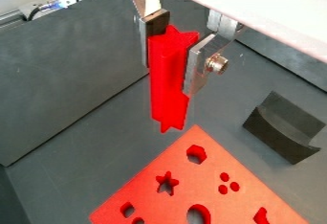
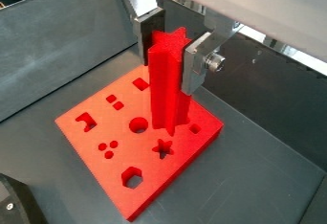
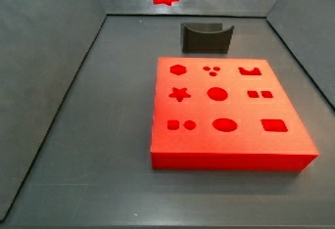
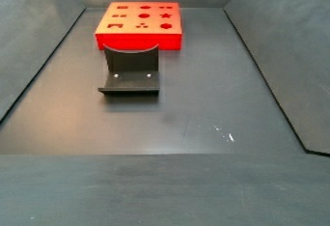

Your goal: Insert the star object.

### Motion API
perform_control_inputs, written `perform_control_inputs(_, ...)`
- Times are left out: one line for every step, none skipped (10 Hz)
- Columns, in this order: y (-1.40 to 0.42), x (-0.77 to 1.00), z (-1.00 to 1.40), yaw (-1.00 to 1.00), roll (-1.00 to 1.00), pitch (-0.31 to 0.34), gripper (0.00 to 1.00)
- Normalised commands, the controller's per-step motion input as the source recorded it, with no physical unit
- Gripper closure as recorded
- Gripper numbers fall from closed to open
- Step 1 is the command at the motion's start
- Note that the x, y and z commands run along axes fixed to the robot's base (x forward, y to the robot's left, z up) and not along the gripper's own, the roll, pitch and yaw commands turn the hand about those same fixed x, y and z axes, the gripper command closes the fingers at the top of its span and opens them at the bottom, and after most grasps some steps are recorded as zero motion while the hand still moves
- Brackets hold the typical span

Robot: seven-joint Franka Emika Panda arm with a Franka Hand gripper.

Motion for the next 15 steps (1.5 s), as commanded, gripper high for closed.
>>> perform_control_inputs(0.00, 0.00, -0.04, 0.00, -0.05, -0.020, 1.00)
perform_control_inputs(0.00, -0.05, -0.08, 0.00, -0.03, -0.024, 1.00)
perform_control_inputs(-0.30, 0.75, -0.30, -0.12, 0.08, 0.133, 1.00)
perform_control_inputs(-0.25, 0.95, -0.41, -0.07, 0.00, 0.030, 1.00)
perform_control_inputs(-0.22, 0.77, -0.72, 0.00, -0.07, -0.230, 1.00)
perform_control_inputs(-0.24, 0.38, -0.66, 0.01, -0.09, -0.304, 1.00)
perform_control_inputs(-0.19, 0.48, -0.72, 0.19, -0.04, -0.271, 1.00)
perform_control_inputs(-0.07, 0.63, -0.55, 0.19, 0.05, -0.131, 1.00)
perform_control_inputs(-0.28, 0.65, -0.22, 0.13, 0.50, 0.000, 1.00)
perform_control_inputs(-0.18, 0.46, 0.00, 0.00, 0.50, 0.083, 1.00)
perform_control_inputs(-0.30, 0.08, 0.00, -0.19, 0.50, 0.133, 1.00)
perform_control_inputs(-0.14, 0.00, -0.14, -0.53, 0.42, 0.154, 1.00)
perform_control_inputs(0.00, -0.02, -0.32, -0.80, 0.23, 0.161, 1.00)
perform_control_inputs(0.10, 0.00, -0.54, -0.84, 0.04, 0.156, 1.00)
perform_control_inputs(0.13, -0.10, -0.59, -0.88, 0.00, 0.119, 1.00)
